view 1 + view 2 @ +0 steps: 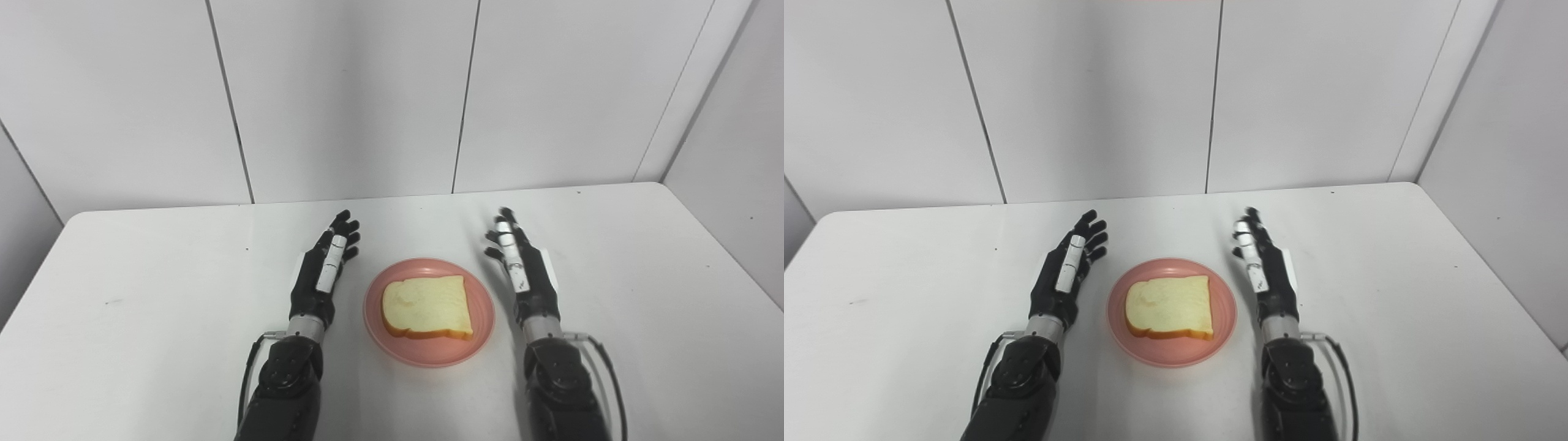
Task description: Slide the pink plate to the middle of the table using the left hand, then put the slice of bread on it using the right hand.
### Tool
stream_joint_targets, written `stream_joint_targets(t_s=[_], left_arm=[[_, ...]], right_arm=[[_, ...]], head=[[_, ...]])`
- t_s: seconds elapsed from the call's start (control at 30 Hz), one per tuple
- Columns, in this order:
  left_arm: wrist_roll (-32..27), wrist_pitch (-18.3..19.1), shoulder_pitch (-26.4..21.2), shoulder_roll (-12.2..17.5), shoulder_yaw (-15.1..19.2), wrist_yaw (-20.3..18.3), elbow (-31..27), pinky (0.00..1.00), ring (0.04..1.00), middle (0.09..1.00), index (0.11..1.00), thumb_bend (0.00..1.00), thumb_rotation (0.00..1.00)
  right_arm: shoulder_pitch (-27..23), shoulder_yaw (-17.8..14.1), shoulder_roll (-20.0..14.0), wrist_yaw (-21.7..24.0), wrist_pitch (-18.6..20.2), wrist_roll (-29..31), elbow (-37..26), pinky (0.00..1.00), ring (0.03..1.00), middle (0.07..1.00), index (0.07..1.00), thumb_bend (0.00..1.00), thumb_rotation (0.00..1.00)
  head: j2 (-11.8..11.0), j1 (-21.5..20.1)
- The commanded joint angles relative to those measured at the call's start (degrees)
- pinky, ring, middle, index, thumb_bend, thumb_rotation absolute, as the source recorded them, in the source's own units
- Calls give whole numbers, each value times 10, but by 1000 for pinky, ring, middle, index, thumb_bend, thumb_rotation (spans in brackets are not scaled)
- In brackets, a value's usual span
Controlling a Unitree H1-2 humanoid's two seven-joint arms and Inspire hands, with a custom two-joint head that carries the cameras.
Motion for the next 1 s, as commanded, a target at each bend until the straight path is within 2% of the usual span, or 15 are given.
stream_joint_targets(t_s=[0.0, 0.13, 0.33, 0.6, 0.97], left_arm=[[18, 24, 15, 4, -5, 29, 5, 999, 950, 922, 877, 864, 880], [30, 39, 16, 2, -10, 42, -4, 986, 953, 937, 889, 874, 890], [30, 54, 18, -3, -10, 49, -16, 970, 950, 941, 893, 884, 889], [29, 67, 22, -11, -9, 59, -35, 985, 958, 939, 893, 859, 898], [22, 67, 24, -13, -9, 52, -34, 988, 963, 941, 898, 820, 900]], right_arm=[[-5, 0, 6, -1, -41, 26, 9, 959, 970, 999, 1000, 756, 1000], [5, 14, 10, -10, -62, 30, 20, 972, 963, 988, 1000, 771, 1000], [11, 29, 6, -28, -56, 24, 21, 921, 933, 958, 981, 736, 1000], [17, 33, 4, -34, -40, 41, 13, 929, 916, 954, 953, 672, 1000], [22, 45, -5, -40, -27, 37, 9, 903, 903, 934, 921, 697, 1000]], head=[[1, 0], [1, 0], [2, 2], [4, 2], [6, 1]])
